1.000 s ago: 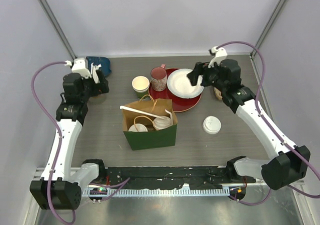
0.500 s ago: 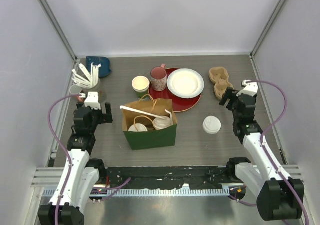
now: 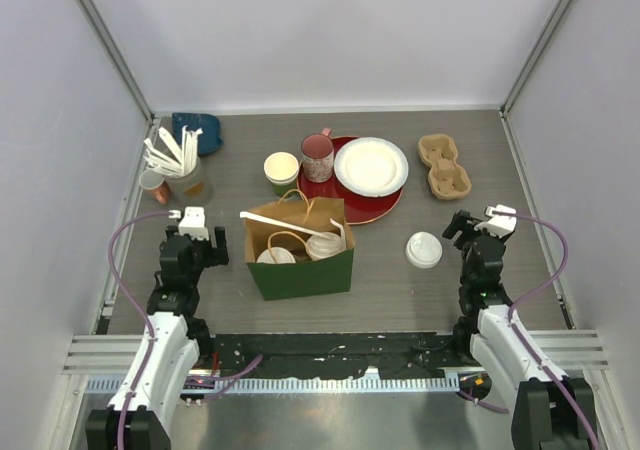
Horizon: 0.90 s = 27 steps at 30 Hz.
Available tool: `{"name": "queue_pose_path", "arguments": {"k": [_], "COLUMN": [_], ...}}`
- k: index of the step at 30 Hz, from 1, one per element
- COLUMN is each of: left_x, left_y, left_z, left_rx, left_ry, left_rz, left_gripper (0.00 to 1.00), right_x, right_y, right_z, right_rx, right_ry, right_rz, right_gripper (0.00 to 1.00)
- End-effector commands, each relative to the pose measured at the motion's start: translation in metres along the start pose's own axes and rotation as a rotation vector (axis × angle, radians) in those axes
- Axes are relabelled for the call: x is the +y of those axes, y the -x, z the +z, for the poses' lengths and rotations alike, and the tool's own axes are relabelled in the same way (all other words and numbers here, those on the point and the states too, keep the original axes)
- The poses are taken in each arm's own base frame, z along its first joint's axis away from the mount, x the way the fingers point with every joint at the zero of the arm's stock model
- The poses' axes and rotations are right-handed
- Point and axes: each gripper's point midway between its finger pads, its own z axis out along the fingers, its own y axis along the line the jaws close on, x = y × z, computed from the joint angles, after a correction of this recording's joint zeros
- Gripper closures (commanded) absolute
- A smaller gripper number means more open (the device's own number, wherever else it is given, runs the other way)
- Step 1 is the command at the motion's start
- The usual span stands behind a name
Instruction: Pack the takeout coffee
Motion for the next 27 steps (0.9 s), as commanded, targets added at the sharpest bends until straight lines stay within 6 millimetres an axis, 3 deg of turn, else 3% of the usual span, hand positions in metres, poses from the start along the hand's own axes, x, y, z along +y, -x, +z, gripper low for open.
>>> {"name": "queue_pose_path", "arguments": {"k": [1, 8, 27], "left_x": [0.0094, 0.0111, 0.0135], "left_y": [0.0096, 0.0113, 0.0133], "left_z": [0.0065, 0.0082, 0.0099], "left_rx": [-0.057, -0.065, -0.07], "left_ry": [0.054, 0.068, 0.084], "left_rz": [-0.008, -0.027, -0.044], "left_gripper": [0.17, 0.13, 0.09], "right_x": [-0.0011, 0.0011, -0.0016], "right_y": [0.0172, 0.0074, 0.0107], "right_z": [0.0048, 0.0068, 0.0036], "right_rx": [-0.095, -0.077, -0.102], "right_ry": [-0.015, -0.001, -0.011], "right_rz": [0.018, 0.018, 0.035], "right_gripper": [0.2, 0.2, 0.2]}}
